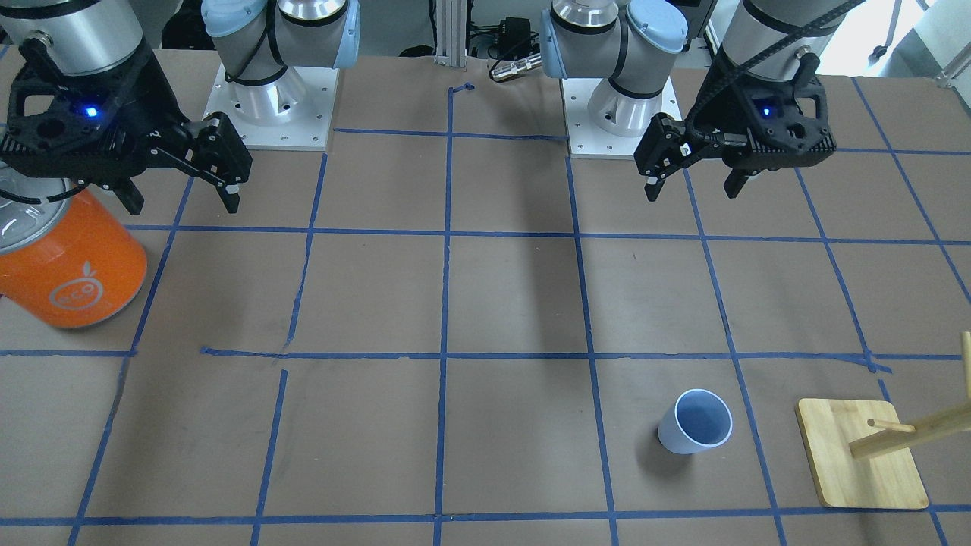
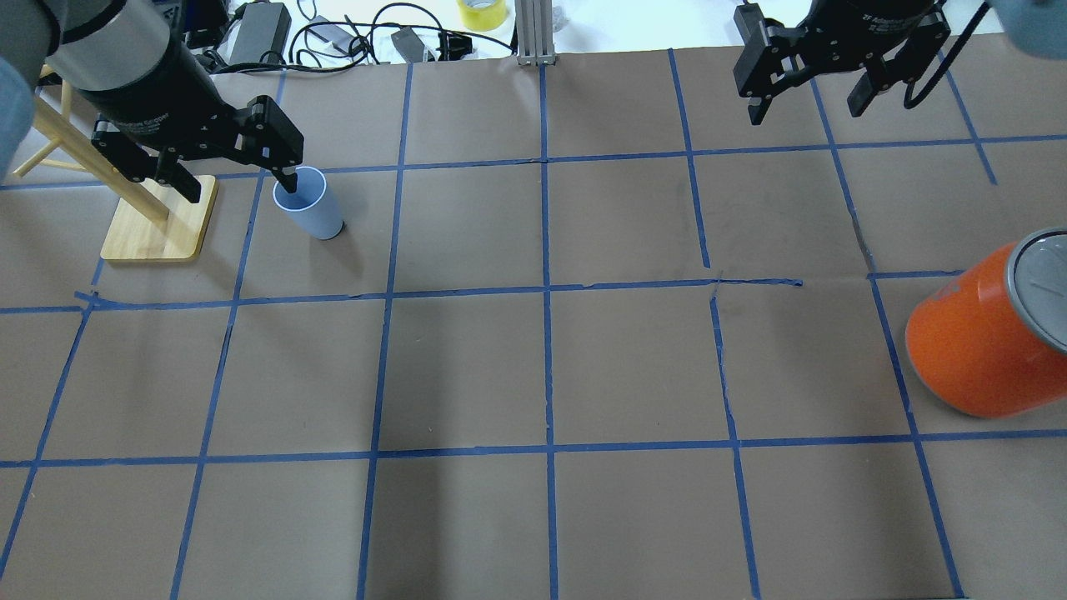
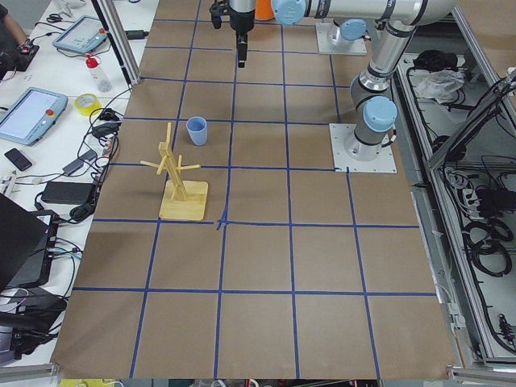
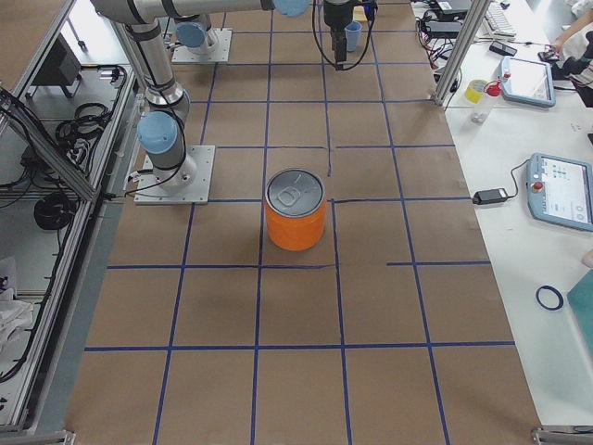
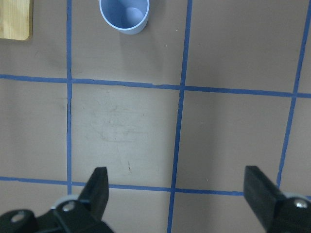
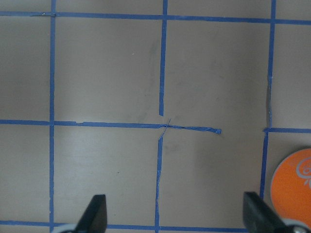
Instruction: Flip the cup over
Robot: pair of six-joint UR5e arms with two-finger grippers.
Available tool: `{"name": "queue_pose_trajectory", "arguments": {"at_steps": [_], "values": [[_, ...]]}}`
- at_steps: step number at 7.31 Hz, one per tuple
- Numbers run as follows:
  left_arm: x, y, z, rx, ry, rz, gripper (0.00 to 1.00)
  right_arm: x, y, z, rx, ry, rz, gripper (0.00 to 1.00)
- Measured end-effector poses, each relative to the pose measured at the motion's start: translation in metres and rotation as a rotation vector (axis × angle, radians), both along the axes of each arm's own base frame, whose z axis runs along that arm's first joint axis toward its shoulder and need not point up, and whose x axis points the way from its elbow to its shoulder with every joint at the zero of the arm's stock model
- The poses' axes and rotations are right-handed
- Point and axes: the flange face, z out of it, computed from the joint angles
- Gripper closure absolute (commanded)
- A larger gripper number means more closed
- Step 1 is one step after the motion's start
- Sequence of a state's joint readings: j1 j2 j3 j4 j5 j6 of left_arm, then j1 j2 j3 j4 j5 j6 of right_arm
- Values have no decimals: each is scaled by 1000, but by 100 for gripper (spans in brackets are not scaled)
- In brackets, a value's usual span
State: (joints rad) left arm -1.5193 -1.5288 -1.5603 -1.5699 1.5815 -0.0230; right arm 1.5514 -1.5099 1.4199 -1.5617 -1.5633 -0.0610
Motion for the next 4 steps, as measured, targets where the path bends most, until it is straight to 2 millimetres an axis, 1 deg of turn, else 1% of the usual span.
{"name": "queue_pose_trajectory", "arguments": {"at_steps": [2,4], "values": [[-1,6,3,7,-2,-3,0,0,-1,0,-7,-4,-1,0],[-1,7,2,11,-4,-4,0,0,-3,-1,-14,-6,-1,0]]}}
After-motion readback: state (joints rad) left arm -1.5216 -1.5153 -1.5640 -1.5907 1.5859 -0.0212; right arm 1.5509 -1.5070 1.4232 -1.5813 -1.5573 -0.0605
